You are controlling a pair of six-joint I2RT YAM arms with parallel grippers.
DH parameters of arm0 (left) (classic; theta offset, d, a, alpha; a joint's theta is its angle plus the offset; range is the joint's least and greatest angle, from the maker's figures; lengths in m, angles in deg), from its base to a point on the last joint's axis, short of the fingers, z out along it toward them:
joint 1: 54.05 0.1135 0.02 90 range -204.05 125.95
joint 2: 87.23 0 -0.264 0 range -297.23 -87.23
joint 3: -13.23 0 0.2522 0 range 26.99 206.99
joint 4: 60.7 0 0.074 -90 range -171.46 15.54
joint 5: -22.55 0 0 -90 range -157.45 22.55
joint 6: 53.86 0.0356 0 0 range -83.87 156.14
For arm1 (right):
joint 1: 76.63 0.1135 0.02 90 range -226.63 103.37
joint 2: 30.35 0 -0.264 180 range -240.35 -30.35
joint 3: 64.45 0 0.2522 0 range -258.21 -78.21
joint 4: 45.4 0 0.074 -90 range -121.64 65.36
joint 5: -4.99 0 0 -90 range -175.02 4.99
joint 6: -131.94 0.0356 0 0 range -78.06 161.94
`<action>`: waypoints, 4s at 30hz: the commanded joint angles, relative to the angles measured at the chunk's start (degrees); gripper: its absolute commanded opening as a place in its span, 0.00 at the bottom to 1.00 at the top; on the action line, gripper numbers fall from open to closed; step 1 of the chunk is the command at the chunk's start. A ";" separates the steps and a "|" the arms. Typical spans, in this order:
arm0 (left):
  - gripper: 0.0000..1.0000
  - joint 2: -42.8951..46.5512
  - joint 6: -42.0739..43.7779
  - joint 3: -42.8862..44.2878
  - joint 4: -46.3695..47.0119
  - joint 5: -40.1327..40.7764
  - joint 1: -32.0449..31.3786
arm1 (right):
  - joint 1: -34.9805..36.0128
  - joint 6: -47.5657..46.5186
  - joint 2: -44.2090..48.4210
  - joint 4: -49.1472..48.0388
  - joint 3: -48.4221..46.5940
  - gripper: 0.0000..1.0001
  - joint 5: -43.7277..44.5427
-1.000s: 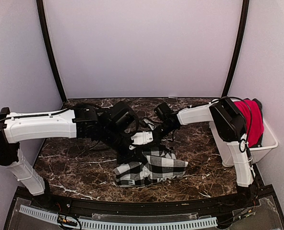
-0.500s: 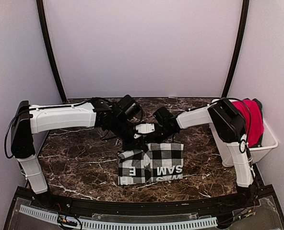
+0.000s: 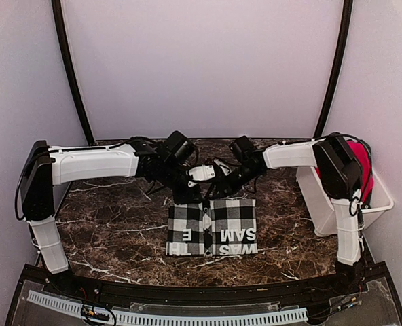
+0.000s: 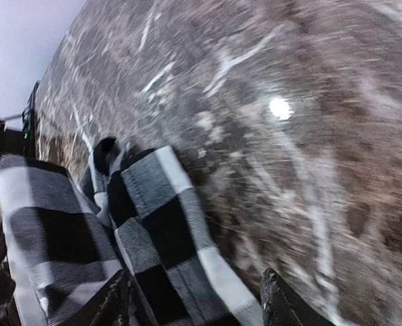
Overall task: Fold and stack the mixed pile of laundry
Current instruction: Fold the 2/3-rectangle-folded shirt at the center of the board, then adjust the square-folded shirt at the center of the board.
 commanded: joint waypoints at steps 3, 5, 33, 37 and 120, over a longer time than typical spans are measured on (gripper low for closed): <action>0.46 9.38 -13.84 -4.95 3.29 -6.10 6.34 | -9.57 0.20 11.46 1.66 1.45 0.69 6.16; 0.49 12.00 -19.26 -10.28 7.07 -7.33 7.66 | -11.72 1.41 15.51 0.57 4.61 0.71 6.21; 0.42 9.74 -50.31 -34.80 41.19 -21.88 15.79 | -10.84 8.72 26.19 -18.87 36.30 0.45 -2.41; 0.19 9.48 -51.62 -35.43 37.73 -20.20 17.37 | -6.70 8.99 24.72 -17.61 36.76 0.29 -1.02; 0.01 -0.56 5.07 -3.78 -1.40 -14.58 1.20 | 6.00 3.92 -8.00 -3.17 5.12 0.01 -11.74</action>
